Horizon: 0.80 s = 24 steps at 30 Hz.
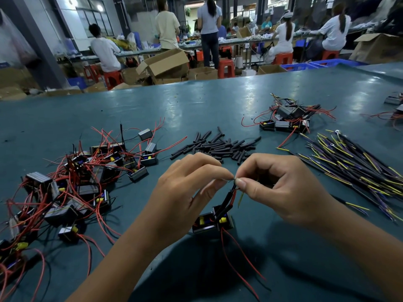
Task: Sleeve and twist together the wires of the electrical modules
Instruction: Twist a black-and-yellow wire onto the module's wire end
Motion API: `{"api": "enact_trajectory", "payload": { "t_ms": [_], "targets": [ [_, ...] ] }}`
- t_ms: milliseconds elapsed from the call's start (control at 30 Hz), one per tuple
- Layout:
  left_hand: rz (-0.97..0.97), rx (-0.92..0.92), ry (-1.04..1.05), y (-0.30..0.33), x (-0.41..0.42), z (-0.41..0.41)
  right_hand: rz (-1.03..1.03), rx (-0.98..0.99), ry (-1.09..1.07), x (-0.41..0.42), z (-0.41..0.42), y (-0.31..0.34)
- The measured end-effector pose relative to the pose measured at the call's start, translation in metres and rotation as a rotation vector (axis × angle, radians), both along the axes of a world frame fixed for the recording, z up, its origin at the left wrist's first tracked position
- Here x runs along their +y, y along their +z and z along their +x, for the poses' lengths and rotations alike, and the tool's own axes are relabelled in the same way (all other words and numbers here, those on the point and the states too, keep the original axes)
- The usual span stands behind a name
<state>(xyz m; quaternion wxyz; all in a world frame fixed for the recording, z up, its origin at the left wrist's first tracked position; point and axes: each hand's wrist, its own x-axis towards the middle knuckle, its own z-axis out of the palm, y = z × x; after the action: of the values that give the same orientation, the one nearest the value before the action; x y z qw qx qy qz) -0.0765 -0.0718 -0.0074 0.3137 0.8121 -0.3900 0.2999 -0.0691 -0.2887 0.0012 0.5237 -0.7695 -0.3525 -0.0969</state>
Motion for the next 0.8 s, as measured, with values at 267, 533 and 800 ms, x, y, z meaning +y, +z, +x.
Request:
{"api": "enact_trajectory", "payload": {
  "t_ms": [267, 533, 800],
  "targets": [
    [0.015, -0.022, -0.005, 0.0005, 0.0003, -0.0005, -0.003, 0.018, 0.017, 0.0014, -0.0014, -0.0006],
    [0.017, -0.016, -0.021, 0.0041, 0.0028, -0.0004, 0.006, 0.062, 0.019, 0.0017, -0.0024, 0.0004],
    [0.015, -0.014, -0.025, 0.0035, 0.0026, 0.0002, 0.002, 0.072, 0.030, 0.0019, -0.0035, 0.0011]
  ]
}}
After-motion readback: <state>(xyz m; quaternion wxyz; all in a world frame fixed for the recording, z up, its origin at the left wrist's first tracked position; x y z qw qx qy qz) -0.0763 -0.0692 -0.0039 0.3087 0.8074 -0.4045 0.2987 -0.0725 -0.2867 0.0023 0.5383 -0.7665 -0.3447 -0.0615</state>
